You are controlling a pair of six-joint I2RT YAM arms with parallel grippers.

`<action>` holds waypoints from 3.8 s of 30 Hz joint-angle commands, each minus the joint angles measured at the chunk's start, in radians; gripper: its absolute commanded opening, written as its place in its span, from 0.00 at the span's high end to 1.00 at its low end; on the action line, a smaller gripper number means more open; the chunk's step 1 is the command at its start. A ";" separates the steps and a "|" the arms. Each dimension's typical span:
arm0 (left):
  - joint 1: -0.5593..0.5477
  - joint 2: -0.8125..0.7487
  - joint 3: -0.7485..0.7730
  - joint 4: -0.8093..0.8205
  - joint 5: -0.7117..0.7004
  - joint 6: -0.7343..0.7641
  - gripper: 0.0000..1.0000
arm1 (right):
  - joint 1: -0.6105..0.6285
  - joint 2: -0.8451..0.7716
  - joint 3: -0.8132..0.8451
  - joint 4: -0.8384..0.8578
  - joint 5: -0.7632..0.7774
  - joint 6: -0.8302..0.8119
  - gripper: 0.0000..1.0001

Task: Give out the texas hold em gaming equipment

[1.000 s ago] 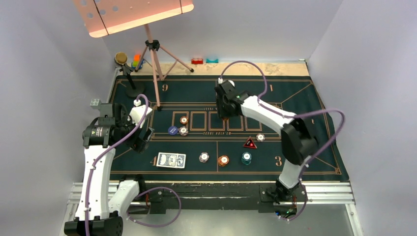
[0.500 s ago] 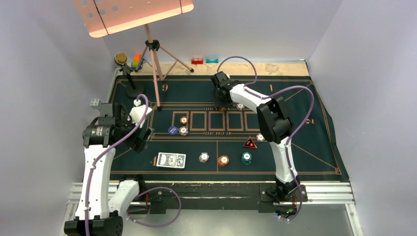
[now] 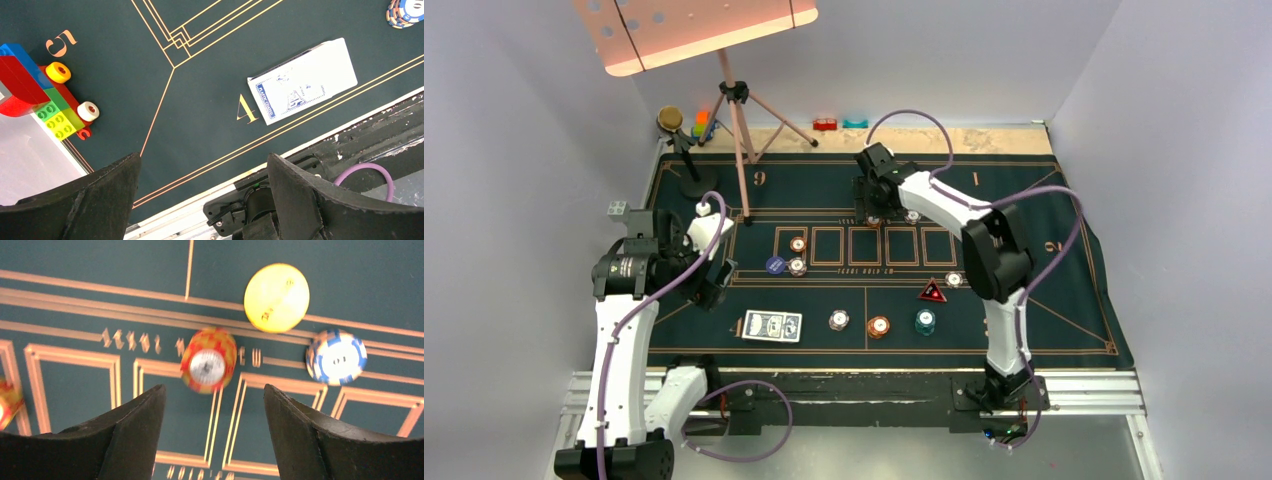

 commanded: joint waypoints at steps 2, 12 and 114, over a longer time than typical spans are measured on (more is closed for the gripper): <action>-0.005 -0.017 0.030 0.010 -0.004 0.005 0.00 | 0.120 -0.291 -0.146 0.009 0.028 0.002 0.24; -0.005 -0.028 0.031 -0.006 0.020 0.009 0.00 | 0.431 -0.634 -0.632 0.070 0.078 0.174 0.10; -0.005 -0.038 -0.007 0.020 0.021 0.024 0.00 | 0.188 -0.984 -0.808 -0.248 0.106 0.473 0.12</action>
